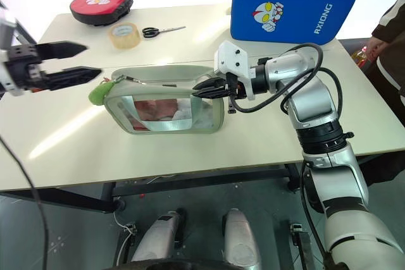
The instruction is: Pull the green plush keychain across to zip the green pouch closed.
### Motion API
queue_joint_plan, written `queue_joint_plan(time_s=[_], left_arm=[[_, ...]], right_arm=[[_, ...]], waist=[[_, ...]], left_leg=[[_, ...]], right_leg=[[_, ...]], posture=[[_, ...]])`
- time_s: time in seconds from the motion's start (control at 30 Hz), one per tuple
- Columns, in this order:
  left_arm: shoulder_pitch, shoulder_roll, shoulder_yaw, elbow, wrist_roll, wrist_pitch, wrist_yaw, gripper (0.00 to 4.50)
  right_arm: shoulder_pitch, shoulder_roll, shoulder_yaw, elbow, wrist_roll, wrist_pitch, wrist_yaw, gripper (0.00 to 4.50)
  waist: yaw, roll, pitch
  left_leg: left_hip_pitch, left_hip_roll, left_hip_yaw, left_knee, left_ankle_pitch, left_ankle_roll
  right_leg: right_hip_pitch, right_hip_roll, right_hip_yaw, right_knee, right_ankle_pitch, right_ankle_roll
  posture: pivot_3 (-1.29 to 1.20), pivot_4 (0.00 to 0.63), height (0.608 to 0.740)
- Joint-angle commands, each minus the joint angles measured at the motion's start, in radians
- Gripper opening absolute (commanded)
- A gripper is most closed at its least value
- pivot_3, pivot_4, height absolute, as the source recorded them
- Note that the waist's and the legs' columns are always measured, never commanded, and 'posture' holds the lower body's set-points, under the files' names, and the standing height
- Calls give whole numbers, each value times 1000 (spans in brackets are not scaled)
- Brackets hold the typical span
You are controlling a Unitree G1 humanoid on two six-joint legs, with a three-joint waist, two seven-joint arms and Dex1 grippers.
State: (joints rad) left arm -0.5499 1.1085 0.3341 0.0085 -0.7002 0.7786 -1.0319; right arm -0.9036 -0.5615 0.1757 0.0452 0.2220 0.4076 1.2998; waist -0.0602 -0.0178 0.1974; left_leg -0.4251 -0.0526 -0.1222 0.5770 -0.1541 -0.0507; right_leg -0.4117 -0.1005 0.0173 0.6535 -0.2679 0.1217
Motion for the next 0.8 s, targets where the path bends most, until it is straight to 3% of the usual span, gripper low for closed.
queue_joint_plan(time_s=[0.03, 0.3, 0.53, 0.8], left_arm=[[39, 9, 18, 72, 47, -64, -40, 4500], [54, -114, -2, 7, 12, -25, 5, 4500], [95, -66, 4, -40, 3, 13, -44, 4500], [92, -48, -66, 29, 150, -150, -52, 4500]], right_arm=[[-19, -2, -14, -15, 19, -15, -14, 38], [-28, 6, -5, -7, 22, -15, -24, 38], [-30, -3, -7, 1, 20, -10, -28, 38], [-31, -7, -4, 0, 18, -7, -32, 38]], waist=[[2, 0, 0], [17, -1, 0], [15, -1, 0], [17, -1, 0]], left_leg=[[0, 0, 0, 0, 0, 0], [-1, 0, 0, 1, 0, 0], [-1, 0, 0, 1, 0, 0], [-1, 1, 0, 1, 0, 0]], right_leg=[[0, 0, 0, 0, 0, 0], [1, 0, 0, -1, 0, 0], [1, 0, 0, -1, 0, 0], [1, 0, 0, -2, 0, 0]], posture=[[0, 150, 740], [0, 150, 740], [0, 150, 740], [0, 150, 740]])
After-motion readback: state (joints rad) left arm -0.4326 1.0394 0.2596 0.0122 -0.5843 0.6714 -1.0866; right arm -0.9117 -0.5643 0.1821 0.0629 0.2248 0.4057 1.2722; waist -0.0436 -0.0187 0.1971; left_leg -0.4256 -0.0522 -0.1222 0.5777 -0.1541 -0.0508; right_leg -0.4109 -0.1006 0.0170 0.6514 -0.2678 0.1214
